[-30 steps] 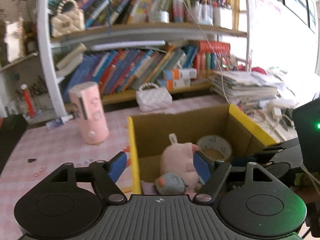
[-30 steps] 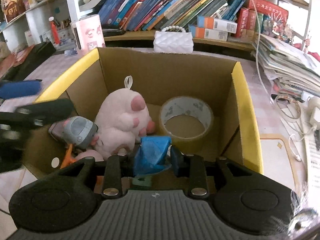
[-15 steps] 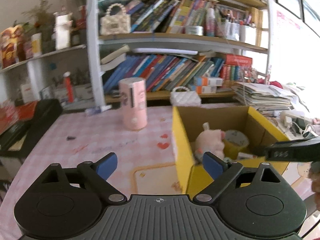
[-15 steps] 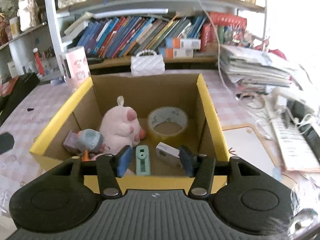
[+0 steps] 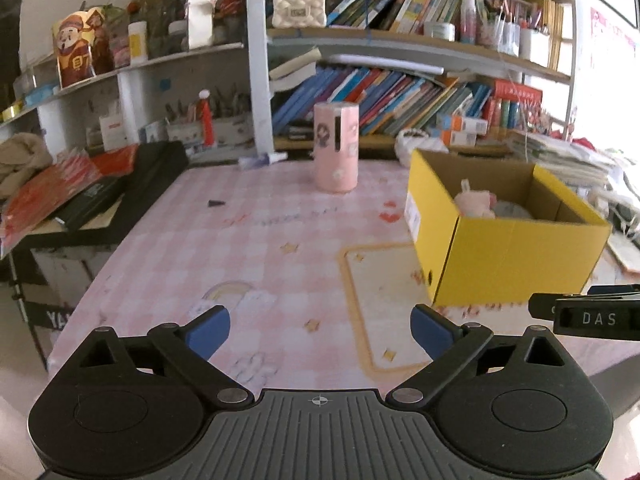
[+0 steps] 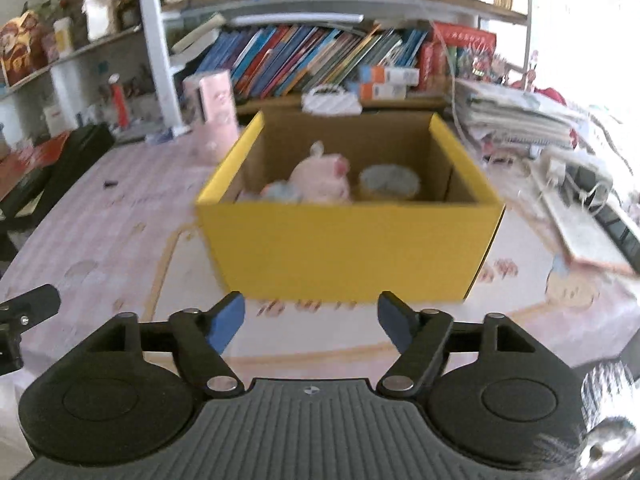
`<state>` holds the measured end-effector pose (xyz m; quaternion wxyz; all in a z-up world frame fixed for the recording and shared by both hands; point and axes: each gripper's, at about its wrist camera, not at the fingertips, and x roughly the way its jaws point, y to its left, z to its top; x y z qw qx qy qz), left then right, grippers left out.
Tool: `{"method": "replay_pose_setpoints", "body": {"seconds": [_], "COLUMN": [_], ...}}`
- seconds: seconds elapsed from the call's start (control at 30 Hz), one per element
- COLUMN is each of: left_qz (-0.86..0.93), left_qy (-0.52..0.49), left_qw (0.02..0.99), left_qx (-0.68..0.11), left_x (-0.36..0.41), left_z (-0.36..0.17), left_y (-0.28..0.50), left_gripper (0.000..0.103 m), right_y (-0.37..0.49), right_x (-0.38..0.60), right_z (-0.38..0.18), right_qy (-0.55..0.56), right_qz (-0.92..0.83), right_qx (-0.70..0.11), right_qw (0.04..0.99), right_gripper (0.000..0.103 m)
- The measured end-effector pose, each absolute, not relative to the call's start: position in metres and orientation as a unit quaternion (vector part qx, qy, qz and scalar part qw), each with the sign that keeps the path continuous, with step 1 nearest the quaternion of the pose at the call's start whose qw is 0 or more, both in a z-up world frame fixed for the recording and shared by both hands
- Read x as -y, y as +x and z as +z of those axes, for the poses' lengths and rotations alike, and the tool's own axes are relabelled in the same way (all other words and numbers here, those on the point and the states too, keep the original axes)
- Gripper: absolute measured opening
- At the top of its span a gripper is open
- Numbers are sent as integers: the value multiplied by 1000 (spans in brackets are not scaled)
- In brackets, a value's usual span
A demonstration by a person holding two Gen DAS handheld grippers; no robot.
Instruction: Organize objects
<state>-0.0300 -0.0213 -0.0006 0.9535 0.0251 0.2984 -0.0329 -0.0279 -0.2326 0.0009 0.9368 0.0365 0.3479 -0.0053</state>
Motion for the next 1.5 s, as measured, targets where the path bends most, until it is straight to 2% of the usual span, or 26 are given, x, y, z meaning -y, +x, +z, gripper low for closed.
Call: {"method": "replay_pose_setpoints", "body": {"seconds": [0.1,0.23,0.73,1.1,1.5], "left_qz": [-32,-32,-40,-17,-13], "left_qy": [30,33,45,22,47], "left_qw": [952,949,945,953,955], "left_qx": [-304,-312,-321,-303,-291], "left_x": [13,7,-3,-5,16], "left_z": [-2,-4,-7,-6,-7], "left_y": [-39,-49,-60,-43,-40], "left_gripper": [99,99,102,103,103], "right_y": [-41,-54,-80,-69,-60], "right_x": [218,204,181,174,176], "right_z": [-3,-5,-5,0,-3], "right_qy": [34,27,15,5,4], "right_qz": [-1,0,-11,-41,-69], "right_qx": [-353,-356,-350,-326,-333], "right_qw": [935,934,936,945,940], "right_gripper": [84,90,103,103,103]}}
